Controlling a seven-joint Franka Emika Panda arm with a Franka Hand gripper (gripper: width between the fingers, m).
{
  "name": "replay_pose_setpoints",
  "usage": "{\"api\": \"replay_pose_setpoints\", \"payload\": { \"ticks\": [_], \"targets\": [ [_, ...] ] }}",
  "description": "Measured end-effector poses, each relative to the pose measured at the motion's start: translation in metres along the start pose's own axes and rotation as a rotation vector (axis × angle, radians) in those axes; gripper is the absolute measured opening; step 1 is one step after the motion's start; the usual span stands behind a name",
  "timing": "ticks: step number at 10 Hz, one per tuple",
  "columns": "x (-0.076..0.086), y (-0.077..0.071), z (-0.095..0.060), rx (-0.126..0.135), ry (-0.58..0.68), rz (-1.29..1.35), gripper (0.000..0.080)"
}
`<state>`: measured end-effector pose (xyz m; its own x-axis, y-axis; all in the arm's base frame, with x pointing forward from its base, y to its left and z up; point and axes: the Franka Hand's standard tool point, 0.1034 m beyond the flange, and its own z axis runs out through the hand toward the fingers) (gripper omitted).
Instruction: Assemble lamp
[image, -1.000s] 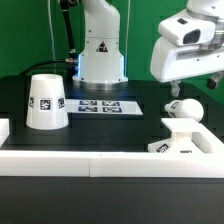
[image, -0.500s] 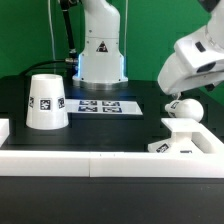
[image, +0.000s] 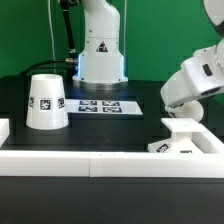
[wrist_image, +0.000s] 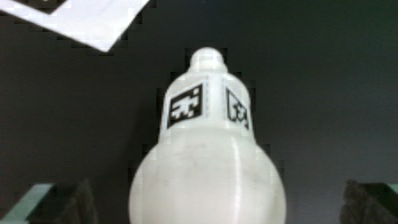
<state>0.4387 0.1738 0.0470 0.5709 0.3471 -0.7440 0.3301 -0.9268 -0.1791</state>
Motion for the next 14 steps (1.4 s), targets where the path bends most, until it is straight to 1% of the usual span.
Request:
{"api": "replay_pose_setpoints", "payload": {
  "ticks": [6,11,12,14],
  "targets": [
    [0.011,0.000,0.026,-0.003,0.030,-0.001,0.0699],
    [0.015,0.003,0.036,0.002,0.031,0.001,0.0699],
    [0.015,0.003,0.037,0.003,0.029,0.001,0.0578],
    [0.015,0.003,0.037,0.003,0.028,0.001,0.0577]
  ]
}}
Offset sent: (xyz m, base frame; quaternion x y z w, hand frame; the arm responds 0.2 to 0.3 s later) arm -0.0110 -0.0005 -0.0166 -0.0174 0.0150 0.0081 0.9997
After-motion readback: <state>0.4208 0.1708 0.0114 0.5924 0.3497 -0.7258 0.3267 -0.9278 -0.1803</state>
